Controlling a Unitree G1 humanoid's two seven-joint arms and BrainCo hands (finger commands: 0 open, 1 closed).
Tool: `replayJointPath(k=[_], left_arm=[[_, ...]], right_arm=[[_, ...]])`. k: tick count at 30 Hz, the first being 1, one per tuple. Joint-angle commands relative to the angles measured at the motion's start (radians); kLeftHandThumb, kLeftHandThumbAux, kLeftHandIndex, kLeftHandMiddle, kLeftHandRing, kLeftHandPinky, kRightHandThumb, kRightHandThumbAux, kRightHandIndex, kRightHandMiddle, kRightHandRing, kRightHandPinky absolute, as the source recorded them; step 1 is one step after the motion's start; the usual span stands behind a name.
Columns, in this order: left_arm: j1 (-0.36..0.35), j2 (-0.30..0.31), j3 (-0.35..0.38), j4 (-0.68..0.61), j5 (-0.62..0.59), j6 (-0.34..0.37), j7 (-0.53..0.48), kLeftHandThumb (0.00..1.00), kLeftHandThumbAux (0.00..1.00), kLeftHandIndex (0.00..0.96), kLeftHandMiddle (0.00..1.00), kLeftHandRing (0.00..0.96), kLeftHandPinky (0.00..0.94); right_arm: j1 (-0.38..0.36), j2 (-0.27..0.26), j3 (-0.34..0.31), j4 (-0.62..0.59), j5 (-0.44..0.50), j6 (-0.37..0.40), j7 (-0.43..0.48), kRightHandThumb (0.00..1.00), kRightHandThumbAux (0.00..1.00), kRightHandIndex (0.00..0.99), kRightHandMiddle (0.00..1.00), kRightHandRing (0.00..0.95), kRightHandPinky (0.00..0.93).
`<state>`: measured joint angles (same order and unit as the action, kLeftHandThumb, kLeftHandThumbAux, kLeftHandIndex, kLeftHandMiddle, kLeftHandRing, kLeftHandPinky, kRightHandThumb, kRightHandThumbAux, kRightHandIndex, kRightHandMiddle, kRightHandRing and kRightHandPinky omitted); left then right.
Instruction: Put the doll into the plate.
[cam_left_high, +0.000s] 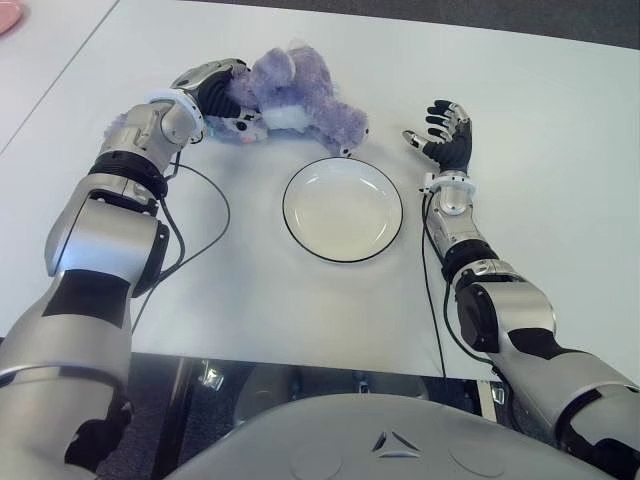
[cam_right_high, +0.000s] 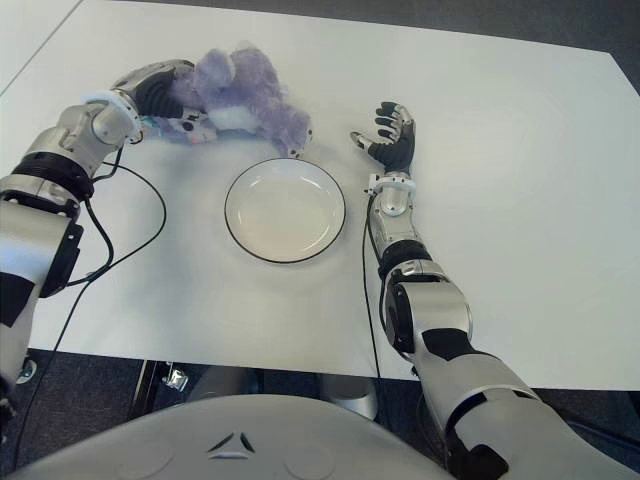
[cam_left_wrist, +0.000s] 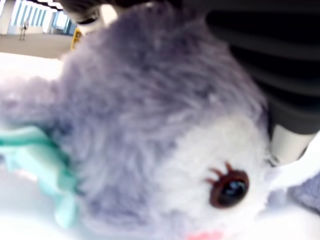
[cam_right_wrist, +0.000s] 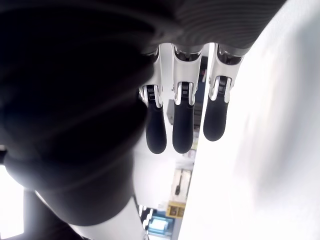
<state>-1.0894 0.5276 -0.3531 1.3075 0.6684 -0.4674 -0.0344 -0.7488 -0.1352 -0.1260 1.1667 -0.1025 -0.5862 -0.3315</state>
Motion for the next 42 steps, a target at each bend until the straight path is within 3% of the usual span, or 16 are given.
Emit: replayJointPath(k=[1, 7, 14, 23, 33, 36, 39, 40, 42], left_arm=[[0.118, -0.092, -0.075, 0.066, 0.034, 0.080, -0.180, 0.200, 0.539, 0.135, 0.000, 0.000, 0.034], [0.104, -0.112, -0.136, 0.070, 0.077, 0.118, -0.233, 0.260, 0.485, 0.131, 0.000, 0.000, 0.003], [0.083, -0.144, -0.182, 0.069, 0.091, 0.136, -0.249, 0.232, 0.442, 0.127, 0.000, 0.000, 0.000], [0.135, -0.191, -0.190, 0.075, 0.062, 0.156, -0.212, 0.207, 0.416, 0.104, 0.000, 0.000, 0.000], [0.182, -0.196, -0.152, 0.077, 0.025, 0.161, -0.160, 0.200, 0.393, 0.133, 0.005, 0.000, 0.000], [0.184, -0.198, -0.145, 0.076, 0.021, 0.163, -0.132, 0.293, 0.432, 0.343, 0.271, 0.272, 0.281], [0.193, -0.191, -0.168, 0.077, 0.048, 0.161, -0.058, 0.344, 0.450, 0.460, 0.415, 0.406, 0.387], [0.197, -0.187, -0.179, 0.078, 0.061, 0.161, -0.022, 0.378, 0.467, 0.540, 0.523, 0.507, 0.475], [0.205, -0.181, -0.197, 0.079, 0.081, 0.165, 0.037, 0.422, 0.493, 0.628, 0.643, 0.623, 0.589]], right_arm=[[0.355, 0.090, 0.006, 0.174, -0.013, 0.041, -0.003, 0.123, 0.998, 0.266, 0.319, 0.304, 0.303], [0.356, 0.090, 0.002, 0.173, -0.011, 0.038, 0.002, 0.093, 0.998, 0.267, 0.320, 0.307, 0.318], [0.359, 0.091, -0.002, 0.172, -0.010, 0.032, -0.002, 0.120, 0.998, 0.269, 0.321, 0.308, 0.314], [0.367, 0.090, 0.001, 0.170, -0.015, 0.021, -0.008, 0.163, 0.998, 0.271, 0.321, 0.307, 0.305], [0.374, 0.090, 0.000, 0.167, -0.014, 0.011, -0.014, 0.158, 0.998, 0.269, 0.323, 0.312, 0.318], [0.376, 0.091, -0.002, 0.166, -0.012, 0.005, -0.016, 0.158, 0.998, 0.268, 0.325, 0.314, 0.315], [0.377, 0.091, 0.000, 0.166, -0.015, 0.003, -0.023, 0.157, 0.998, 0.269, 0.327, 0.316, 0.316], [0.376, 0.091, 0.000, 0.166, -0.016, 0.003, -0.025, 0.147, 0.998, 0.271, 0.329, 0.320, 0.326], [0.378, 0.090, 0.002, 0.165, -0.017, 0.002, -0.028, 0.135, 0.998, 0.273, 0.333, 0.326, 0.337]])
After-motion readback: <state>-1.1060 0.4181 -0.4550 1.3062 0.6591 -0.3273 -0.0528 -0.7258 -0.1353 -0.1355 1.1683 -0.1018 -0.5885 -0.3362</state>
